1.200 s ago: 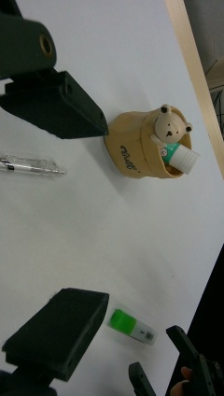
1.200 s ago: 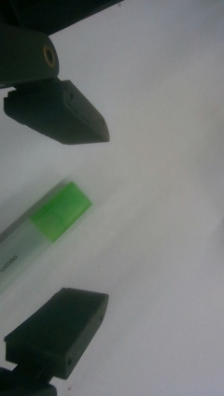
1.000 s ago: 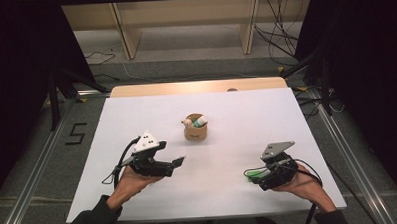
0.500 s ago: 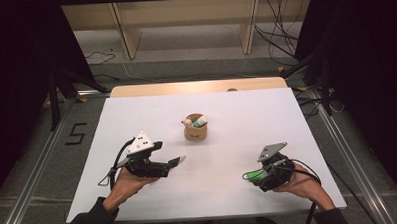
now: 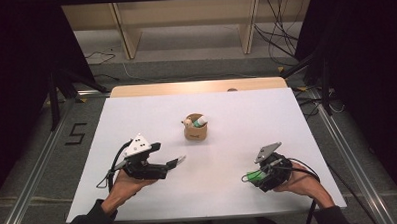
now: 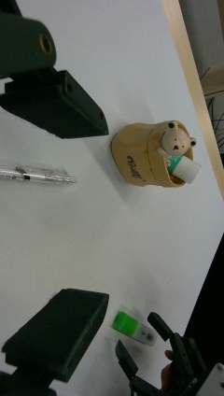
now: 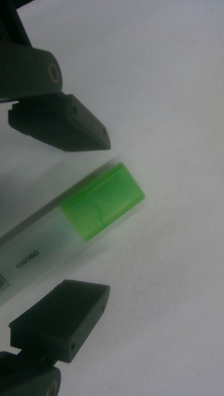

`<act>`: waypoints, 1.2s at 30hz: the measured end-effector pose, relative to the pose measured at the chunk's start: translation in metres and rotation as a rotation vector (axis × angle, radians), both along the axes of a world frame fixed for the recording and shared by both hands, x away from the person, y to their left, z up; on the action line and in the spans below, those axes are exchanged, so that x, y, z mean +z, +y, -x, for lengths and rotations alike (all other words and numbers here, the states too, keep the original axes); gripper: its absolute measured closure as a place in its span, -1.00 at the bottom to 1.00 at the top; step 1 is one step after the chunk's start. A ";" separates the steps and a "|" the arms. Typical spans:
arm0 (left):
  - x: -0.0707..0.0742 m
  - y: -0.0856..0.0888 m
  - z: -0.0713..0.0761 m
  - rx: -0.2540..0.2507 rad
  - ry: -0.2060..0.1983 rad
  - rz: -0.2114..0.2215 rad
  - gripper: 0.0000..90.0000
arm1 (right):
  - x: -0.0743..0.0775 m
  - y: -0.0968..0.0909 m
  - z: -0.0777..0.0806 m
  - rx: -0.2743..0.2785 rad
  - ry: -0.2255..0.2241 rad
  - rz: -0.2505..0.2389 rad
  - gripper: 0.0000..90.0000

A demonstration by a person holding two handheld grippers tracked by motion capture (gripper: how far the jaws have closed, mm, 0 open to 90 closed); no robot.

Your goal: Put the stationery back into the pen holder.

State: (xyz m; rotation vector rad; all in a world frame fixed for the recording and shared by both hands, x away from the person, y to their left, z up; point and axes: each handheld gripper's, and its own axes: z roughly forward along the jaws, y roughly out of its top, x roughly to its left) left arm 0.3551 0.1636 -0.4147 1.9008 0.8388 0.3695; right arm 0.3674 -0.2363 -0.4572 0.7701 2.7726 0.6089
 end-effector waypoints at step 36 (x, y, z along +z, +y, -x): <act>-0.001 -0.001 0.001 -0.007 -0.006 -0.004 -0.65 | -0.003 0.005 -0.013 0.035 0.094 0.094 -0.15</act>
